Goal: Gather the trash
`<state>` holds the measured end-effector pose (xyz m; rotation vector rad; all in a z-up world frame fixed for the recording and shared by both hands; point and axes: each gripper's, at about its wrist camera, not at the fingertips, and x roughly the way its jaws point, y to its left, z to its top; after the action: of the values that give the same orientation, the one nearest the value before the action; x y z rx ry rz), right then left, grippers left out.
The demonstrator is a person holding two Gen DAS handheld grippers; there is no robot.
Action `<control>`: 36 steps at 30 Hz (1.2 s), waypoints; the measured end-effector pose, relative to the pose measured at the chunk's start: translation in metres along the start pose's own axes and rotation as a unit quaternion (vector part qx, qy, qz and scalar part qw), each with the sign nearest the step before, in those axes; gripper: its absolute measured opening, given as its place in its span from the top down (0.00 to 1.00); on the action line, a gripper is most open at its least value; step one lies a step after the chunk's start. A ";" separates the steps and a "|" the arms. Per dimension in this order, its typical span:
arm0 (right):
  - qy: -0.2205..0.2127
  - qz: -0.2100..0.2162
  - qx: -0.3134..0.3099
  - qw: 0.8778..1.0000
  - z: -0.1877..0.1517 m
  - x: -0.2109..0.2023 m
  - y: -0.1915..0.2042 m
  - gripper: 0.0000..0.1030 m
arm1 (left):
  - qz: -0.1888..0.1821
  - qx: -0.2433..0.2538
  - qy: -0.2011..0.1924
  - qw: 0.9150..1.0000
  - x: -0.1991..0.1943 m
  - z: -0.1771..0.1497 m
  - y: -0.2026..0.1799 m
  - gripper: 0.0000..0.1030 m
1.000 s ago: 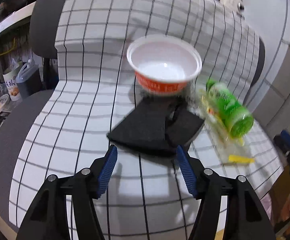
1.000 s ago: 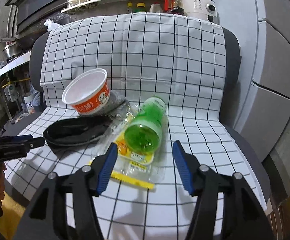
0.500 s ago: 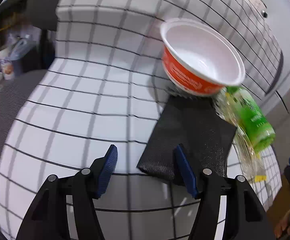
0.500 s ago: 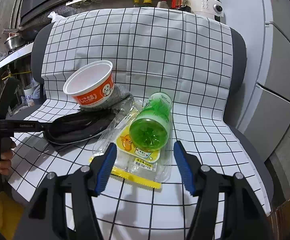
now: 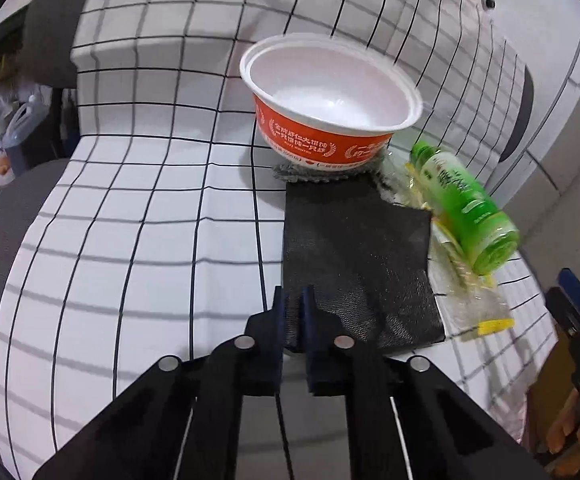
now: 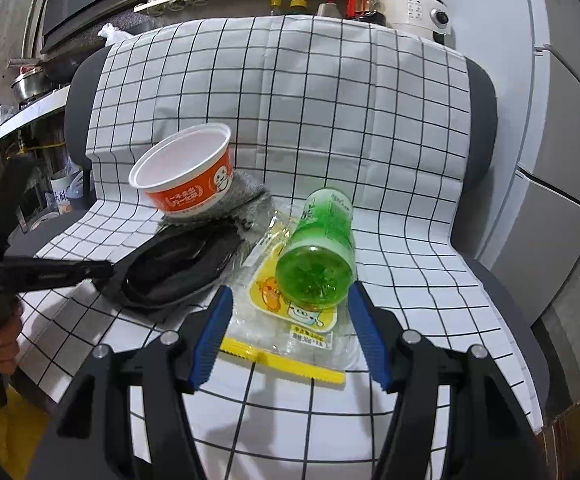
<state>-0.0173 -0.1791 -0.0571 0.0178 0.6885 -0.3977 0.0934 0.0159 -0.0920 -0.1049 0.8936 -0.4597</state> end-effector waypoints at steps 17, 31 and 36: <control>0.013 0.001 0.017 1.000 -0.013 -0.005 -0.008 0.39 | 0.038 0.047 0.009 0.998 -0.050 -0.057 -0.011 0.92; 0.011 -0.028 0.016 0.999 0.028 0.049 -0.017 0.30 | 0.037 0.037 -0.001 0.999 -0.046 -0.042 -0.018 0.56; 0.034 -0.035 0.026 0.998 0.047 0.084 -0.022 0.30 | 0.022 0.038 0.023 0.999 -0.036 -0.052 -0.024 0.56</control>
<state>0.0624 -0.2362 -0.0710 0.0571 0.7479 -0.4847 0.0261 0.0150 -0.0920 -0.0049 0.9198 -0.4564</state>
